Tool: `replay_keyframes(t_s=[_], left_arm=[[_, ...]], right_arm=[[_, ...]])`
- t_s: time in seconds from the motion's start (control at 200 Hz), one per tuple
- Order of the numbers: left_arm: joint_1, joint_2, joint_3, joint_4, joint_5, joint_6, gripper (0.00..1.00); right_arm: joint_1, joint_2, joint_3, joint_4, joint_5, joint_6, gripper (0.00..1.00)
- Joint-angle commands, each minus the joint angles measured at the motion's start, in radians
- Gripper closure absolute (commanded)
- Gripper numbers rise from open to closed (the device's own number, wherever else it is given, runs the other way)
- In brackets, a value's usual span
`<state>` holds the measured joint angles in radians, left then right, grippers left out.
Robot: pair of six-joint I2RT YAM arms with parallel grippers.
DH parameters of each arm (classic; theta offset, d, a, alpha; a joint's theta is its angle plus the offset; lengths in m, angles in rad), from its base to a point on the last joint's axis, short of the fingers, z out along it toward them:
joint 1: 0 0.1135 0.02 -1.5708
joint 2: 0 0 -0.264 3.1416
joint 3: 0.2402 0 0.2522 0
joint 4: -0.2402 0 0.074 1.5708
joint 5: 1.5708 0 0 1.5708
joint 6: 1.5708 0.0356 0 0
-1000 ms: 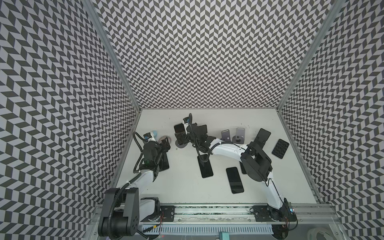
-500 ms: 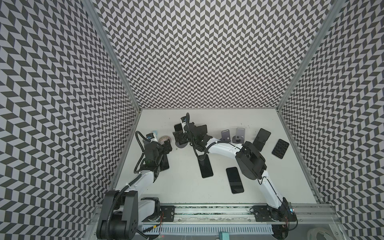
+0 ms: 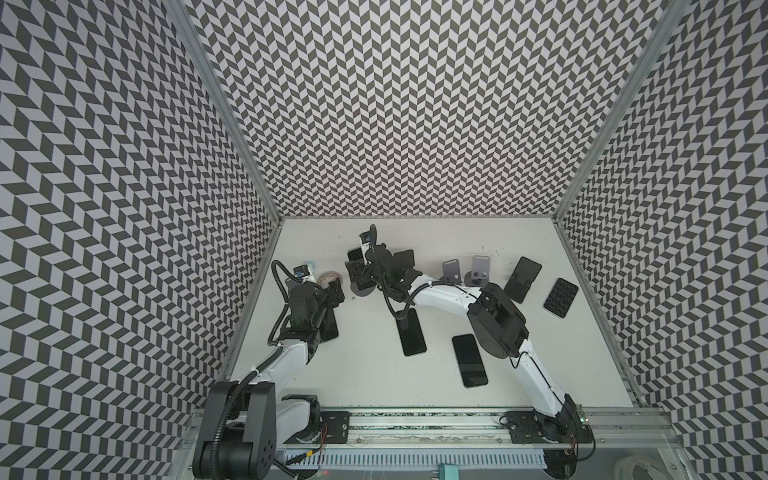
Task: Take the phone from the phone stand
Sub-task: 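Lift both gripped teal-framed phones up off their stands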
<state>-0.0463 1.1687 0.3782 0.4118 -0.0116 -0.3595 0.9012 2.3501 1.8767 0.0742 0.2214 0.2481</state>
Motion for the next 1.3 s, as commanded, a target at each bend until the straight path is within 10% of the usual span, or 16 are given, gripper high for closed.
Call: replay_keyframes(t_s=[0.0, 1.297], left_arm=[[-0.008, -0.007, 0.033, -0.016, -0.01, 0.007, 0.17], [-0.024, -0.087, 0.03, -0.024, -0.024, 0.021, 0.16]], right_arm=[[0.007, 0.026, 0.03, 0.018, 0.023, -0.018, 0.08], [0.007, -0.154, -0.052, 0.022, 0.01, -0.085, 0.36]])
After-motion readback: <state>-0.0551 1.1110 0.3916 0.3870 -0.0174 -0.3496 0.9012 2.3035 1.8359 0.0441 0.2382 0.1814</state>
